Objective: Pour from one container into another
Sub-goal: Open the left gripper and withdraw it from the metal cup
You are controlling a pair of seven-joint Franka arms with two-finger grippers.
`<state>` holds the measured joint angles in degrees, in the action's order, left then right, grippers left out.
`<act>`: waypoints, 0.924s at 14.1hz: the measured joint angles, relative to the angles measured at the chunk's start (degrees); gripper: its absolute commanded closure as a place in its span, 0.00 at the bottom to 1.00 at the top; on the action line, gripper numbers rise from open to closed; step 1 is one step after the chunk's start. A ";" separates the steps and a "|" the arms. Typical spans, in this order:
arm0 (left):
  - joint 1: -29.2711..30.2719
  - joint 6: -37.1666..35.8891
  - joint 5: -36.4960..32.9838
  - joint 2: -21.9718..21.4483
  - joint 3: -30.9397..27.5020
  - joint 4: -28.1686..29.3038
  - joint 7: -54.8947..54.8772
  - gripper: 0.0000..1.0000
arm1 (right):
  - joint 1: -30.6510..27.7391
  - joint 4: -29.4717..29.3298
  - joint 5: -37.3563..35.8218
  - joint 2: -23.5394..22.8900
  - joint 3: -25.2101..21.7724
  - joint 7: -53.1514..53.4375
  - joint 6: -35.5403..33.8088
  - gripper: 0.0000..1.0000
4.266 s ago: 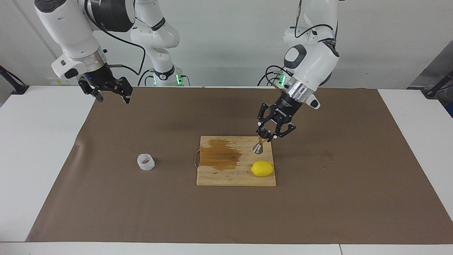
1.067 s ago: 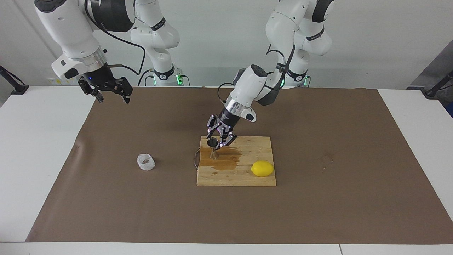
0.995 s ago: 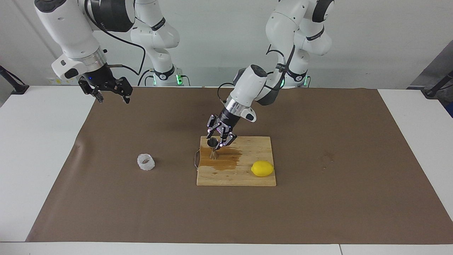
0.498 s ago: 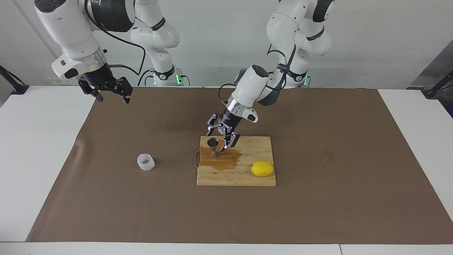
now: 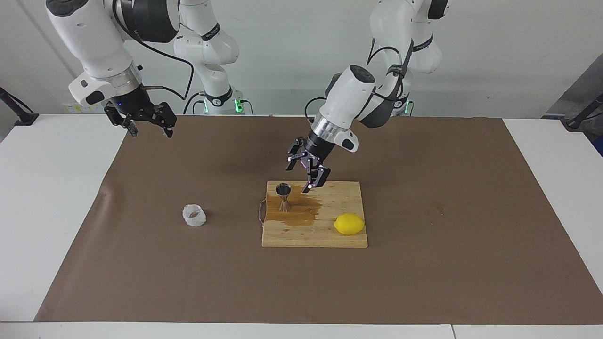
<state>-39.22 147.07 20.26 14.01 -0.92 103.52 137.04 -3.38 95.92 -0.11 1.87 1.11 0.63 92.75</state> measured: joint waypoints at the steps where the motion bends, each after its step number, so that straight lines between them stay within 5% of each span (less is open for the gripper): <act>1: 0.77 -2.71 -1.33 -0.63 -0.04 -0.39 -2.36 0.00 | 0.00 0.00 0.00 0.00 0.00 0.00 0.00 0.00; 13: 12.06 -23.26 -12.20 -3.97 -0.51 -0.59 -39.43 0.00 | 0.00 0.00 0.00 0.00 0.00 0.00 0.00 0.00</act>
<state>-27.16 123.80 8.06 10.03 -1.44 102.93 97.61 -3.38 95.92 -0.11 1.87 1.11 0.63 92.75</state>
